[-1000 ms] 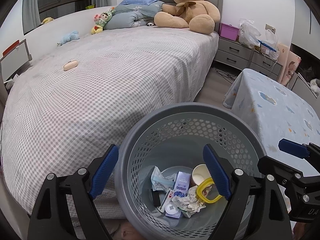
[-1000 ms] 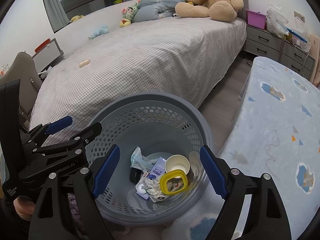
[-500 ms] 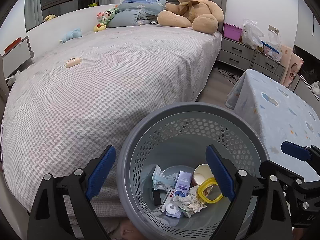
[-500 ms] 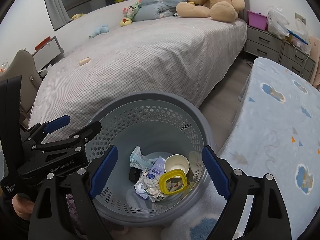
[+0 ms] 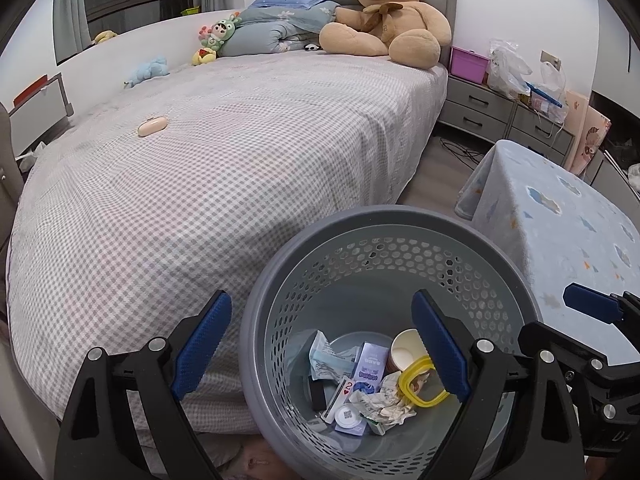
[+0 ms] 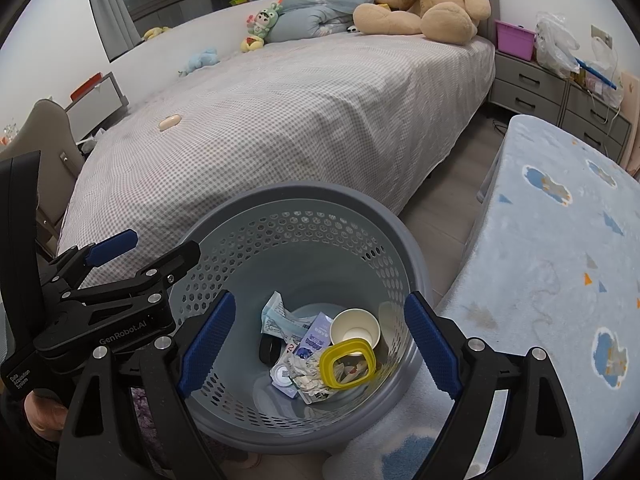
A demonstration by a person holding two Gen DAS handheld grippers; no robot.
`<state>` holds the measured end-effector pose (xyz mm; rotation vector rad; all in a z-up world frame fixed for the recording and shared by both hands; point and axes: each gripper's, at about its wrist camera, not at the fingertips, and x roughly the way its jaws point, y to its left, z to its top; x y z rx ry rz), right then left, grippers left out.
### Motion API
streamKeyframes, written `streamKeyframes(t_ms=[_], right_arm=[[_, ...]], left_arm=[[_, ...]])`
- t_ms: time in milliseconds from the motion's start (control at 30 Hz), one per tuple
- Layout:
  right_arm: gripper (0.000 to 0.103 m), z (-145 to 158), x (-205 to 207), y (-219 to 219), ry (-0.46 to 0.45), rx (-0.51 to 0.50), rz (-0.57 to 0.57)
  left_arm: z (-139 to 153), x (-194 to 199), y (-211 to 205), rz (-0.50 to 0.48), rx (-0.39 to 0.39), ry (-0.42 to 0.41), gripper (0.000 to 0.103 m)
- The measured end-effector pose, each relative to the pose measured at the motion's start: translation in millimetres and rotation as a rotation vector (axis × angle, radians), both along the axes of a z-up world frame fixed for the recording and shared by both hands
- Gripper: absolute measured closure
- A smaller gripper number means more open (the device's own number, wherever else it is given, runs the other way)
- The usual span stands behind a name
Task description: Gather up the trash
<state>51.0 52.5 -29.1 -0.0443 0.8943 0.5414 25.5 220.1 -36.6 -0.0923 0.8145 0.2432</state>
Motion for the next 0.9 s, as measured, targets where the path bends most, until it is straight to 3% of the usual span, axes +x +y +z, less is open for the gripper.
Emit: streamKeyframes(t_ms=[900], right_arm=[[0.018,-0.1,0.0,0.4,0.001,0.000,0.000]], left_arm=[[3.2,-1.1,-1.3,0.002,0.011,-0.009,0.016]])
